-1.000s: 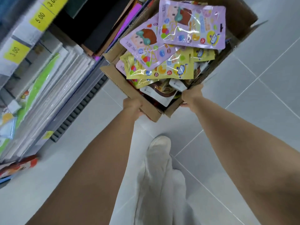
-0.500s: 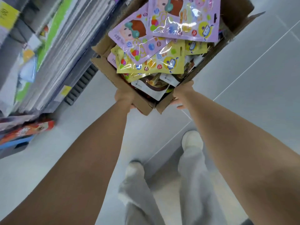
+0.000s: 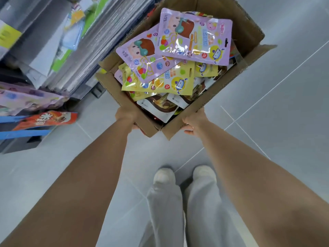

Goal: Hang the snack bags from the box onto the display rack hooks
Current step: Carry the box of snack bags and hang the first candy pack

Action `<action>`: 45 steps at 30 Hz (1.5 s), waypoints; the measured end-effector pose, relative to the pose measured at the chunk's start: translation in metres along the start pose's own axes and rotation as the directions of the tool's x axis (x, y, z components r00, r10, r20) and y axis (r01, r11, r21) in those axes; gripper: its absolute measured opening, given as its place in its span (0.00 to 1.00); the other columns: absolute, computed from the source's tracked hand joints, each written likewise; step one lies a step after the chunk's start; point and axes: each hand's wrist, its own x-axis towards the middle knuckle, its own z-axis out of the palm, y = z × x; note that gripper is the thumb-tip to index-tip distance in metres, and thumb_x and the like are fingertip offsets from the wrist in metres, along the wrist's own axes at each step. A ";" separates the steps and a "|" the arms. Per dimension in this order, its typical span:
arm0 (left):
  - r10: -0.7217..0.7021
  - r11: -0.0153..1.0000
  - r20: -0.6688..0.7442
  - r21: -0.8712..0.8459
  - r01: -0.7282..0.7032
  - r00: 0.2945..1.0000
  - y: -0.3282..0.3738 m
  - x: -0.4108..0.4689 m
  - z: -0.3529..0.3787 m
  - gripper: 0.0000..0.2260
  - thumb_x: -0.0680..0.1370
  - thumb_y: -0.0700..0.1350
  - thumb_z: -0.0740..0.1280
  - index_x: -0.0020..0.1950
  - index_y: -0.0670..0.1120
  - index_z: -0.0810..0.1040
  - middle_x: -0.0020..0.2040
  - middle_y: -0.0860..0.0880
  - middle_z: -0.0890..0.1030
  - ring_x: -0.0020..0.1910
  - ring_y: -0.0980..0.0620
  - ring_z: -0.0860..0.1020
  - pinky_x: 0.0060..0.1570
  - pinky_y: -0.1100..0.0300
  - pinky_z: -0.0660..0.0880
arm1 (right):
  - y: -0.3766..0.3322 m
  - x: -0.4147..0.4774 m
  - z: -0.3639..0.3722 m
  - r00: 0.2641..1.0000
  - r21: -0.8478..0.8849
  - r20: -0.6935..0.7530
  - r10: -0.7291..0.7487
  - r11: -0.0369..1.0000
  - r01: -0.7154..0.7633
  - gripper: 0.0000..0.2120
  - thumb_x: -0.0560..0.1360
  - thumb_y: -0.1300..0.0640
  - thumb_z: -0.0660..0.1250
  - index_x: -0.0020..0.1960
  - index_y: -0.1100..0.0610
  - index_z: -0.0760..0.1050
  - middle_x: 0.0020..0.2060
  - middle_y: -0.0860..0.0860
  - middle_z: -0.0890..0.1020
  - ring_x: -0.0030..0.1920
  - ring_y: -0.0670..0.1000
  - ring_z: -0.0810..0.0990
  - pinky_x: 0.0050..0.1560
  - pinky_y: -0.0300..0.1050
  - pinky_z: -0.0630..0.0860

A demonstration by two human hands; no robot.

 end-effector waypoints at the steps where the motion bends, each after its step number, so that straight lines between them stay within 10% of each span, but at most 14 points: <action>1: -0.004 1.000 -0.005 0.001 0.004 1.000 -0.006 0.003 -0.008 0.07 0.76 0.34 0.58 0.50 0.44 0.72 0.40 0.46 0.77 0.35 0.46 0.79 0.26 0.55 0.79 | 0.006 -0.002 0.009 1.000 -0.006 0.014 0.002 1.000 -0.002 0.25 0.77 0.65 0.57 0.68 0.45 0.56 0.58 0.53 0.78 0.41 0.56 0.81 0.44 0.51 0.76; 7: -0.077 0.997 -0.002 -0.015 0.077 0.997 -0.032 0.010 -0.040 0.07 0.76 0.34 0.59 0.51 0.43 0.72 0.45 0.43 0.78 0.37 0.44 0.79 0.26 0.55 0.79 | 0.017 -0.012 0.047 0.998 -0.126 0.035 0.052 0.991 -0.047 0.26 0.77 0.65 0.57 0.70 0.49 0.53 0.52 0.54 0.81 0.39 0.54 0.82 0.42 0.52 0.76; 11: -0.130 0.990 -0.027 -0.052 0.128 0.991 -0.029 0.005 -0.042 0.20 0.75 0.38 0.63 0.66 0.41 0.64 0.60 0.41 0.75 0.54 0.39 0.78 0.44 0.50 0.79 | -0.003 -0.028 0.046 0.990 -0.458 0.122 0.064 0.889 -0.001 0.13 0.79 0.56 0.58 0.61 0.60 0.66 0.58 0.57 0.79 0.47 0.55 0.82 0.37 0.47 0.76; 14: 0.199 0.934 -0.246 0.342 -0.106 0.949 -0.011 -0.009 -0.045 0.26 0.76 0.45 0.65 0.70 0.40 0.58 0.69 0.40 0.63 0.68 0.40 0.64 0.65 0.50 0.68 | -0.032 -0.044 0.035 0.988 -0.641 0.103 0.115 0.767 -0.023 0.16 0.80 0.51 0.54 0.61 0.61 0.67 0.57 0.58 0.80 0.48 0.55 0.81 0.47 0.49 0.76; 17: 0.582 0.790 -0.218 0.382 -0.480 0.784 0.014 -0.015 -0.050 0.24 0.77 0.43 0.64 0.70 0.39 0.61 0.69 0.40 0.64 0.69 0.42 0.62 0.68 0.51 0.63 | -0.063 -0.058 0.026 0.990 -0.697 0.121 0.079 0.717 0.028 0.17 0.81 0.51 0.54 0.62 0.61 0.68 0.52 0.58 0.81 0.42 0.53 0.82 0.48 0.49 0.76; 24: 0.265 0.957 -0.116 -0.093 -0.276 0.957 0.074 0.006 -0.034 0.28 0.74 0.50 0.69 0.67 0.40 0.61 0.64 0.42 0.73 0.62 0.44 0.74 0.61 0.50 0.73 | -0.102 -0.034 0.026 0.975 0.051 0.171 -0.144 0.989 0.137 0.12 0.79 0.56 0.60 0.57 0.64 0.72 0.60 0.63 0.77 0.53 0.60 0.80 0.38 0.46 0.78; 31: 0.201 0.958 -0.173 -0.170 -0.231 0.964 0.088 0.024 -0.022 0.43 0.68 0.52 0.76 0.72 0.43 0.54 0.68 0.43 0.69 0.64 0.45 0.72 0.60 0.53 0.73 | -0.102 0.017 0.040 0.948 0.641 0.312 -0.064 0.751 -0.160 0.20 0.76 0.46 0.64 0.55 0.63 0.74 0.53 0.59 0.81 0.51 0.56 0.83 0.43 0.51 0.82; 36: 0.286 0.958 -0.189 0.038 -0.284 0.939 0.080 0.018 -0.028 0.54 0.66 0.48 0.78 0.77 0.52 0.39 0.74 0.39 0.58 0.70 0.43 0.66 0.64 0.52 0.68 | -0.104 0.030 0.043 0.987 0.673 0.144 -0.075 0.738 -0.042 0.12 0.79 0.52 0.61 0.44 0.60 0.74 0.29 0.53 0.81 0.25 0.51 0.77 0.27 0.40 0.78; 39: 0.210 0.921 -0.084 0.352 -0.168 0.974 0.074 0.003 -0.036 0.56 0.65 0.53 0.78 0.76 0.55 0.36 0.76 0.39 0.42 0.74 0.39 0.57 0.69 0.50 0.63 | -0.096 0.027 0.032 0.995 0.574 0.024 -0.098 0.816 0.066 0.06 0.78 0.62 0.58 0.45 0.60 0.73 0.36 0.54 0.78 0.30 0.50 0.72 0.29 0.40 0.78; 41: 0.294 0.720 -0.017 0.662 -0.210 0.956 0.071 0.002 -0.041 0.61 0.62 0.57 0.79 0.75 0.55 0.33 0.76 0.41 0.35 0.76 0.40 0.44 0.73 0.45 0.50 | -0.092 0.022 0.022 0.992 0.480 -0.045 -0.118 0.869 0.125 0.07 0.76 0.66 0.57 0.42 0.60 0.71 0.36 0.55 0.78 0.32 0.50 0.75 0.37 0.44 0.81; 45: 0.340 0.558 0.237 0.729 -0.398 0.910 0.072 0.000 -0.042 0.61 0.63 0.48 0.80 0.75 0.53 0.31 0.78 0.44 0.47 0.77 0.43 0.47 0.75 0.45 0.45 | -0.089 0.010 0.003 0.981 0.286 -0.081 -0.175 0.939 0.192 0.06 0.76 0.66 0.57 0.50 0.61 0.72 0.40 0.57 0.80 0.37 0.53 0.81 0.35 0.46 0.81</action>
